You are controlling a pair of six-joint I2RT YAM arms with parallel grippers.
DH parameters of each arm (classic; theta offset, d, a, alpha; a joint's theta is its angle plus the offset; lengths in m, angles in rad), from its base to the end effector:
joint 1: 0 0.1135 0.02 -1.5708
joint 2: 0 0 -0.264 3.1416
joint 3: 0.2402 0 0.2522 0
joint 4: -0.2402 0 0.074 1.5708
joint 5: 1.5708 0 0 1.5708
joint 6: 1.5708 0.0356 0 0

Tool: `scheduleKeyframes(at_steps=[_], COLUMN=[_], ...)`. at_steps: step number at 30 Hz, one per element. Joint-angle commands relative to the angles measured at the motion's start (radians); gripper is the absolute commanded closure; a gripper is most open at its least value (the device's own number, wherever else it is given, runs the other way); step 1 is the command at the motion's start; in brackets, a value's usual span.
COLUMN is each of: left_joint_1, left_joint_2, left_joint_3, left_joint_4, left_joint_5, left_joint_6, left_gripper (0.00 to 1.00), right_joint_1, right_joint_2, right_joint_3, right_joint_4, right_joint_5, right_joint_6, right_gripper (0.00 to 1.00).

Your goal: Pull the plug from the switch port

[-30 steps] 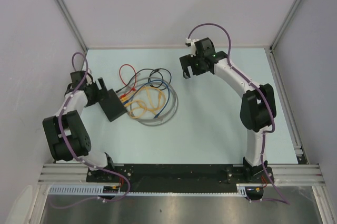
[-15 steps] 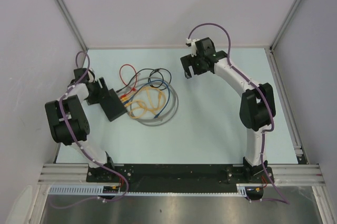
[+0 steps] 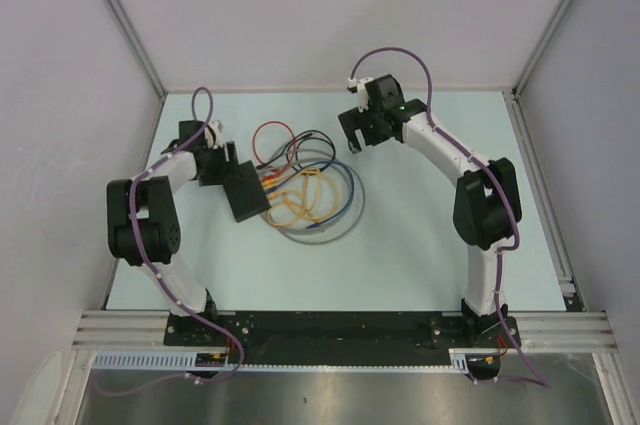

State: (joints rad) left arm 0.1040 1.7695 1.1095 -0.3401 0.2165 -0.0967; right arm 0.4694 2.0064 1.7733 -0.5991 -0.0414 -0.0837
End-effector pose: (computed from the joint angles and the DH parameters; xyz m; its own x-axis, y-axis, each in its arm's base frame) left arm 0.3600 0.0299 0.1780 -0.8344 -0.1819 -0.5202 -0.0668 0.9704 -0.2321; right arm 0.4072 0.2082 0.2736 -0.6173 -0.4067 -0.6735 -0.5303 0.8474 -0.0258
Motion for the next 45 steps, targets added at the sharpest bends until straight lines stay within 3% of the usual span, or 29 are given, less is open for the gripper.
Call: scheduleKeyframes(at_steps=[1,12,27,32,36,39,45], left_joint_1=[-0.128,-0.352,-0.566,-0.550,-0.460,-0.384,-0.282], left_joint_2=[-0.002,0.034,0.120,0.064,-0.007,-0.045,-0.070], left_joint_3=[0.023,0.055,0.197,0.245,0.288,0.312,0.340], left_joint_4=[-0.028,0.015,0.001,-0.054,-0.085,-0.085,-0.062], left_joint_5=[0.118,0.127,0.136,0.086,0.098,0.136,0.280], left_joint_6=[0.026,0.086,0.144,0.196,0.180,0.123,-0.070], left_gripper=[0.29,0.29,0.25,0.19,0.15,0.15,0.17], right_joint_1=[-0.017,-0.029,-0.167,-0.193,-0.190,-0.160,-0.143], right_joint_2=[-0.060,-0.202,-0.359,-0.363,-0.362,-0.318,-0.129], right_joint_3=[-0.040,-0.178,-0.239,-0.235,-0.206,-0.126,0.030], right_joint_4=[0.005,-0.002,-0.068,-0.056,-0.027,-0.025,-0.166], right_joint_5=[-0.012,-0.046,-0.333,-0.362,-0.483,-0.499,-0.578], right_joint_6=[-0.011,-0.021,-0.008,-0.021,-0.066,-0.080,-0.177], right_gripper=[0.00,0.00,0.00,0.00,0.00,0.00,0.12])
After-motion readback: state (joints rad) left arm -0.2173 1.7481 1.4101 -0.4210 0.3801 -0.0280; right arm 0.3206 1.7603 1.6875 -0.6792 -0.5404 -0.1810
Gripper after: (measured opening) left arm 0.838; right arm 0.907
